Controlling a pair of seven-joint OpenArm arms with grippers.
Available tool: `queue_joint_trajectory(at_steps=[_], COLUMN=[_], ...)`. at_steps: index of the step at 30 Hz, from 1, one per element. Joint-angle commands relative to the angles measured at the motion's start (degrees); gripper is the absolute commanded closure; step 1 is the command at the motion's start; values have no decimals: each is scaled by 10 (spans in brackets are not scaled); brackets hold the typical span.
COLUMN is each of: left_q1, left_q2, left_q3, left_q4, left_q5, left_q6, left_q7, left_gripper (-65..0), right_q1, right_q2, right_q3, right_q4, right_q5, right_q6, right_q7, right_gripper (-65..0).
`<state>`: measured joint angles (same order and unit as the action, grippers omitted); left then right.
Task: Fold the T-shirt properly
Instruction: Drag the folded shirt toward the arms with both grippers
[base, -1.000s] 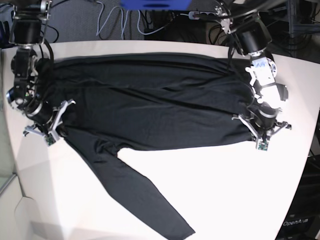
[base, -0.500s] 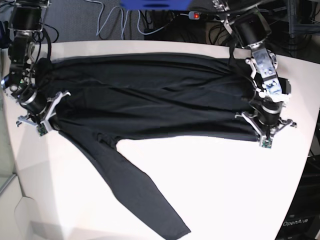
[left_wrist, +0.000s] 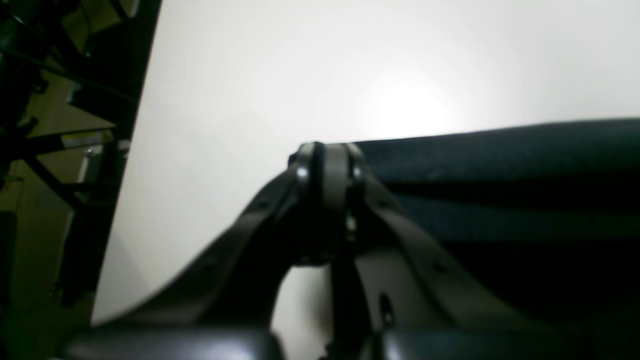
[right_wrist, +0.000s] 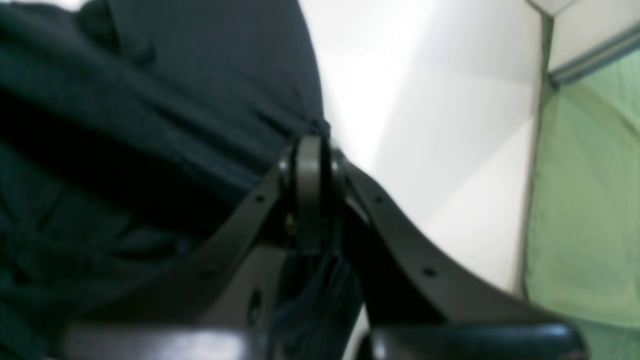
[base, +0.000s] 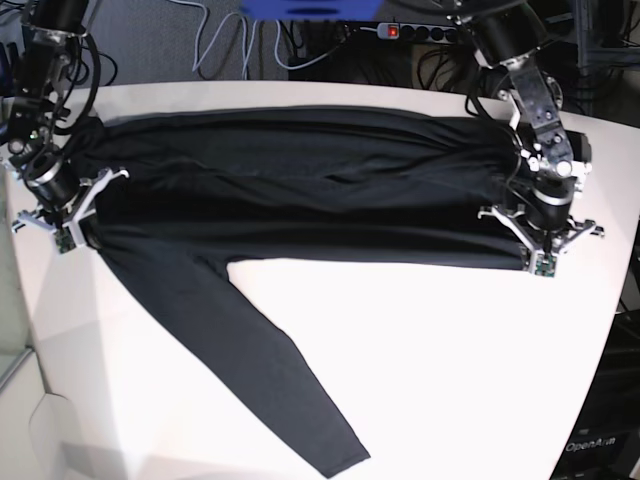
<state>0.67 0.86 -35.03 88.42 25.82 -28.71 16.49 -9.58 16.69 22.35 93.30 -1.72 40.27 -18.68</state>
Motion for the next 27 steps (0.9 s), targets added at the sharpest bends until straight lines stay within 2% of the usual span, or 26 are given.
queue_joint_trajectory(at_steps=[1,15,19,22,27], left_q1=[-9,41,64,78,101], left_q2=[-5,-3,-13,-29,-30], left_q3=[1,0,0,0,0], left_q4=[16,60,63,65,65], left_q5=[-6,-8,-46,-70,-83], left_q6=[5,5,5,5,5], left_q7=[-13,-16,-16,-14,-15], left_gripper=[0,0,0,0,0], right_q1=[1,-67,-86,-102,-131], right_q2=[10,6,6,-2,-18], right_q3=[5,17,30,39,47], right_q4=[13,98,105,105,102], right_q5=[5,6,8,8,6], right_q6=[-3,-3,-3,-3,-3], right_q7=[16,17,18,45,86], right_gripper=[0,0,0,0,0])
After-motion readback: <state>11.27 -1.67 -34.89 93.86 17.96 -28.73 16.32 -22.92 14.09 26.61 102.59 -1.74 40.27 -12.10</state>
